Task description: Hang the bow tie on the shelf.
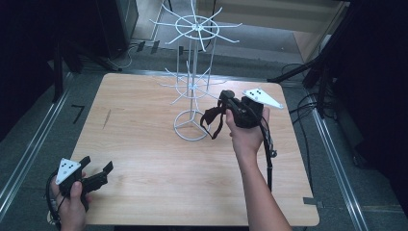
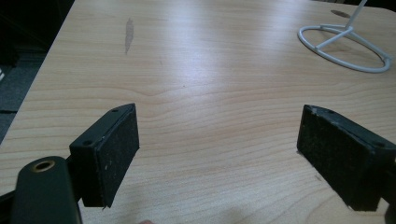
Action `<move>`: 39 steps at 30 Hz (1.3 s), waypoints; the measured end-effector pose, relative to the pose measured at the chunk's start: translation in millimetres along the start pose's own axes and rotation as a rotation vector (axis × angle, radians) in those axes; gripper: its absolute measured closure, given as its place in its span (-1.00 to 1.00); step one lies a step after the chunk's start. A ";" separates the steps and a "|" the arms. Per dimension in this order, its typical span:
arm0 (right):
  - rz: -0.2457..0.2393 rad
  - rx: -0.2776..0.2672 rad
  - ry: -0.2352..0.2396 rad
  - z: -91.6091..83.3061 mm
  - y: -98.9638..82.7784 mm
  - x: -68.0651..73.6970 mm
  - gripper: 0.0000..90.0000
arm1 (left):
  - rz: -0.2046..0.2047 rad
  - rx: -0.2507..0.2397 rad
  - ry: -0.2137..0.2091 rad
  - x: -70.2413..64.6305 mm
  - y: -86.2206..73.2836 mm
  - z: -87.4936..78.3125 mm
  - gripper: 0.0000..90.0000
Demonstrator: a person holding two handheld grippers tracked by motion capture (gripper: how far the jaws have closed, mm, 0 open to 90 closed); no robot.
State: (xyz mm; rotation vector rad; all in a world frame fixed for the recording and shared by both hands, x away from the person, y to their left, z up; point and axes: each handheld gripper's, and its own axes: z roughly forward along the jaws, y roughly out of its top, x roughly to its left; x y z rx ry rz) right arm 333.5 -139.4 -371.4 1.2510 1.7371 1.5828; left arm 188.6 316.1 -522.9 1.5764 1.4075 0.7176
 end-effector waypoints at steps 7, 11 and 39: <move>-0.015 0.012 0.004 7.7 -0.6 8.2 1.00 | -0.001 -0.001 -0.001 0.0 0.0 0.0 -0.69; -0.029 0.022 0.006 13.2 -2.9 12.4 1.00 | -0.004 -0.002 -0.001 0.0 -0.1 0.0 -0.69; -0.091 0.105 -0.034 41.2 -29.0 23.1 0.78 | -0.009 -0.006 -0.003 0.8 -0.1 0.0 -0.69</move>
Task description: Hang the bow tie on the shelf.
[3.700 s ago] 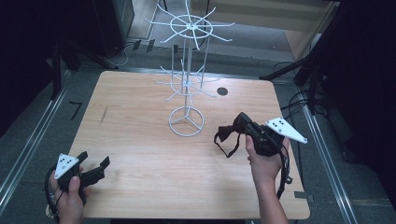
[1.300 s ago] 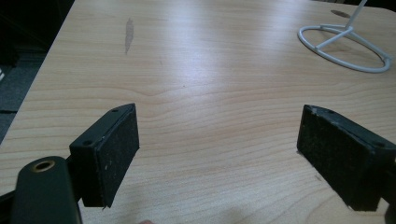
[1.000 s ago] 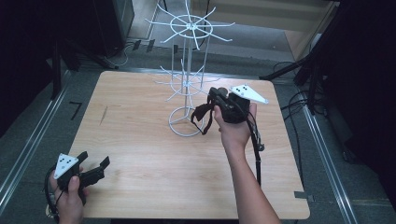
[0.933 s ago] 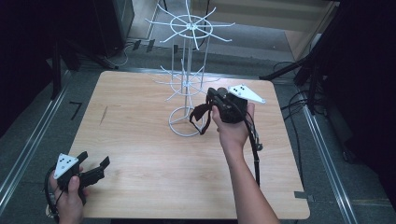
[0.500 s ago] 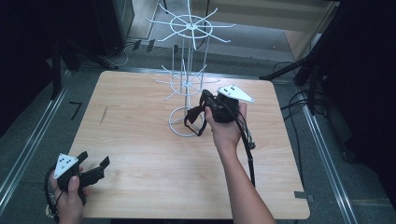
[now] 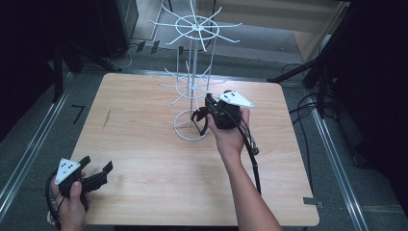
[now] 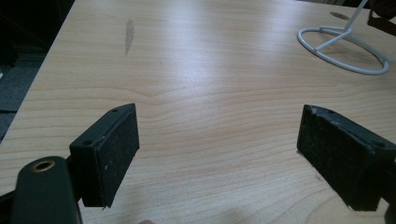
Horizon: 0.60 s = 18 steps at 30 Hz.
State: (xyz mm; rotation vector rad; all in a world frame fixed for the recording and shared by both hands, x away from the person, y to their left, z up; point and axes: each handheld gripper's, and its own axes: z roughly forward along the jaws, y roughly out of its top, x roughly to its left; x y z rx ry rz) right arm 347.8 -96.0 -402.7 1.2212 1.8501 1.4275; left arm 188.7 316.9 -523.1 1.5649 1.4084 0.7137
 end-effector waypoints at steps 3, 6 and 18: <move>0.000 -0.015 -0.023 0.4 -5.9 -2.1 0.55 | -0.001 0.002 -0.001 0.1 0.1 -0.1 -0.69; 0.010 -0.018 -0.021 -1.5 -10.9 -5.6 0.40 | -0.001 0.002 -0.002 0.3 0.1 0.0 -0.69; -0.008 -0.061 0.014 -21.3 -24.5 -18.8 0.16 | 0.000 0.001 0.001 -0.1 0.1 0.1 -0.69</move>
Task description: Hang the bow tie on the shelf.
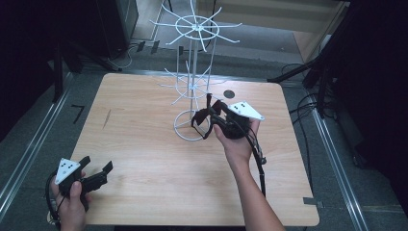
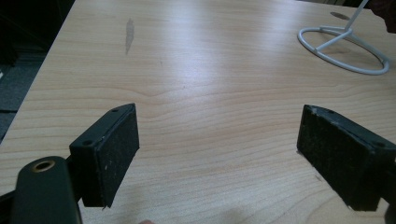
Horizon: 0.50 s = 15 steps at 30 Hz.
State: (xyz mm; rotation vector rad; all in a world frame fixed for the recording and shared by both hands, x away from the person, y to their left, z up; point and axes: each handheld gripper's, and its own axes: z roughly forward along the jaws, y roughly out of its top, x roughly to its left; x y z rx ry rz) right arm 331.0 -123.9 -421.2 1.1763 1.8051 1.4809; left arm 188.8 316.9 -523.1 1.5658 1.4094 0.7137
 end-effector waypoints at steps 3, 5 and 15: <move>-0.011 -0.012 0.008 -5.3 -2.8 -2.7 0.12 | 0.001 0.000 0.001 -0.1 0.0 0.0 -0.69; -0.007 -0.019 0.010 -9.0 -5.8 -6.1 0.10 | 0.000 0.000 0.002 -0.3 0.0 0.0 -0.69; 0.032 -0.006 -0.020 -20.8 -18.2 -22.8 -0.11 | 0.000 0.001 0.001 -0.5 0.0 0.1 -0.69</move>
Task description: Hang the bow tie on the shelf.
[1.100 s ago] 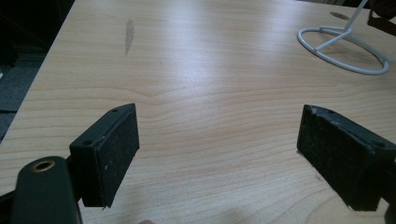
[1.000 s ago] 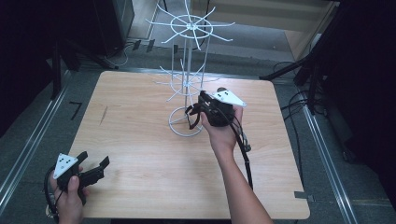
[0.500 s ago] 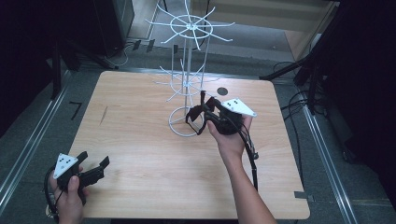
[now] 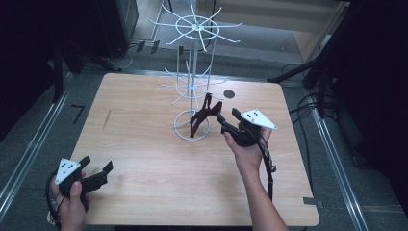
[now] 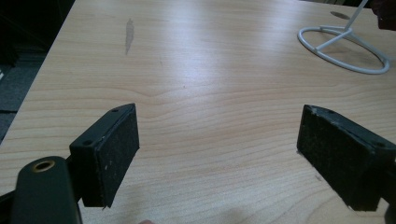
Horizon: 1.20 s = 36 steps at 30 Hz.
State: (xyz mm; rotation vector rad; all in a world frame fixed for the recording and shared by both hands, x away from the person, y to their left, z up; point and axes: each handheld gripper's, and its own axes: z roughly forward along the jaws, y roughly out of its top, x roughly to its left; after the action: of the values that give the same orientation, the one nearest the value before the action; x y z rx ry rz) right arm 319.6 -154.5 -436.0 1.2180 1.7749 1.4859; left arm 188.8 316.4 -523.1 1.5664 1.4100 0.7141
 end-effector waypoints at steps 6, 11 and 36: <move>0.004 0.011 -0.008 -6.4 -5.7 -5.4 -0.18 | 0.000 0.000 0.000 0.0 0.0 0.0 -0.69; 0.010 0.025 -0.020 -11.9 -12.7 -11.0 -0.23 | -0.001 -0.002 0.000 -0.1 -0.1 0.0 -0.69; 0.033 0.068 -0.046 -35.8 -48.9 -30.8 -0.42 | 0.004 0.001 0.003 -0.3 0.0 -0.1 -0.69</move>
State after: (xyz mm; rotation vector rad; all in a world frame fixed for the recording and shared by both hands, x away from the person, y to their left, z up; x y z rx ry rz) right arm 289.1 -198.5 -477.9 1.3102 1.7964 1.4152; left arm 188.7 316.1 -523.0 1.5701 1.4093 0.7185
